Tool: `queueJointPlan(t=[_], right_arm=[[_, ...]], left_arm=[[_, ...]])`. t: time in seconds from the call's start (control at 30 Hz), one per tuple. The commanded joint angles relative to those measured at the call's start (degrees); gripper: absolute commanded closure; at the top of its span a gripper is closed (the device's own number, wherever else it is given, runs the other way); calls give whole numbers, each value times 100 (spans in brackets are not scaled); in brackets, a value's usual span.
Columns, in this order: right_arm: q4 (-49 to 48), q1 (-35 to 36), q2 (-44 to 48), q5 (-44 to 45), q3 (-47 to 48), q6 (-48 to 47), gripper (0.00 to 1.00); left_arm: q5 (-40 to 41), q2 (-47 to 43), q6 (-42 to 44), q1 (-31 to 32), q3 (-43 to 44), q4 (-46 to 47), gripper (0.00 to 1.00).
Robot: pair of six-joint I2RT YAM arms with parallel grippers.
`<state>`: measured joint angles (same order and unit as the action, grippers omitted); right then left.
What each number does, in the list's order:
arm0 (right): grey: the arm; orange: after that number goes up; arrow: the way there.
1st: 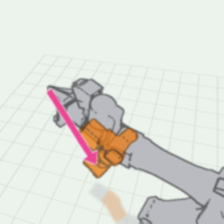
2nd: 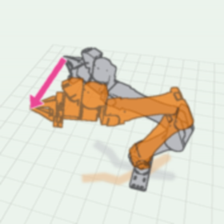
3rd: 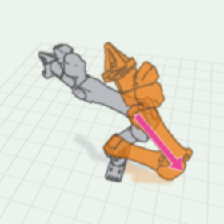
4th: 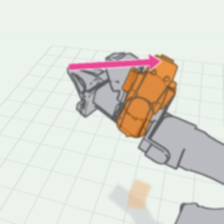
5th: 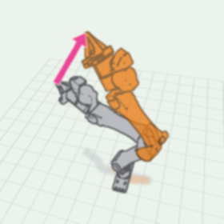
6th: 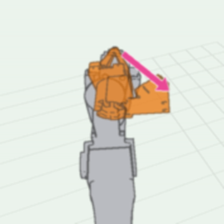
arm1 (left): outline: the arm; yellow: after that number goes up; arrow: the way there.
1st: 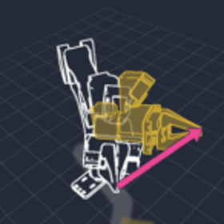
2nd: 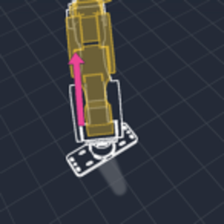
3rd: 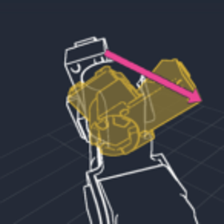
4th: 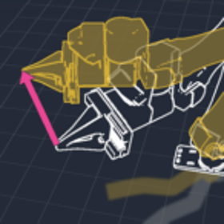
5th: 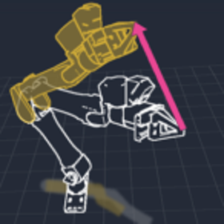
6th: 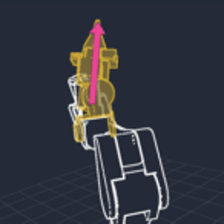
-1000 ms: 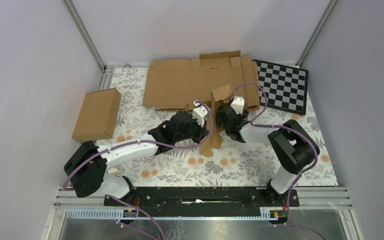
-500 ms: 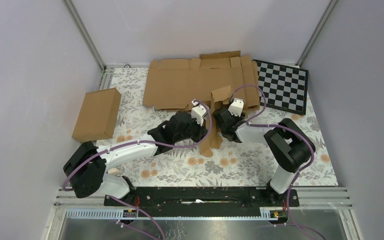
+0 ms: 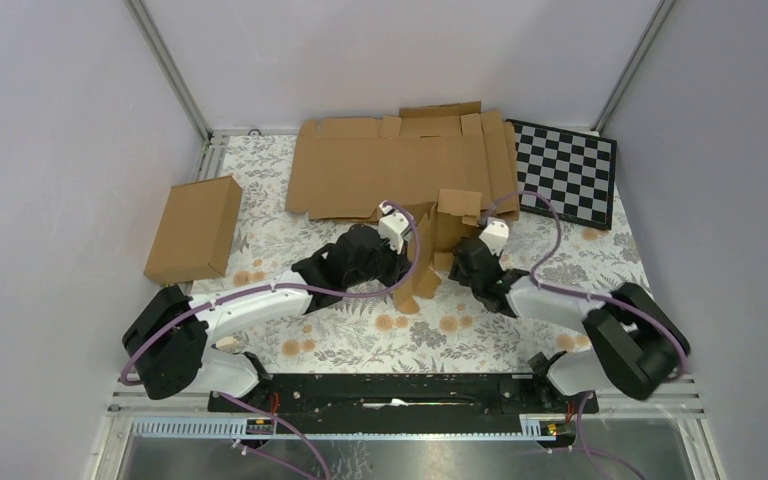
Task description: Fold the paper box
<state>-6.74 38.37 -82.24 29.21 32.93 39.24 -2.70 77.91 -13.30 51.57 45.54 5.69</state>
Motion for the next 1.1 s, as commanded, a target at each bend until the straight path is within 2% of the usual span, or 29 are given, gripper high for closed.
queueJointPlan(t=[0.0,0.13,0.2,0.27,0.3,0.4,0.53,1.07], right_arm=[[-752,-9,902,-324,-636,87,51],[-1395,-221,1438,-538,-1072,487,73],[-1455,-300,1475,-642,-1061,639,88],[-1453,-345,1401,-719,-1005,730,98],[-1453,-355,1354,-784,-976,786,99],[-1643,-398,1227,-1017,-1012,910,94],[-2006,-491,1000,-1157,-1089,1119,100],[-2398,-830,-627,-1154,-626,1198,100]], left_arm=[[94,-254,-76,2,-12,92,93],[94,-258,-109,0,-6,90,93],[94,-258,-133,1,9,95,93],[94,-259,-167,2,9,100,93],[101,-262,-179,10,12,100,93],[119,-263,-191,26,12,102,93],[123,-276,-205,32,-26,99,93],[16,-199,-144,53,12,141,93]])
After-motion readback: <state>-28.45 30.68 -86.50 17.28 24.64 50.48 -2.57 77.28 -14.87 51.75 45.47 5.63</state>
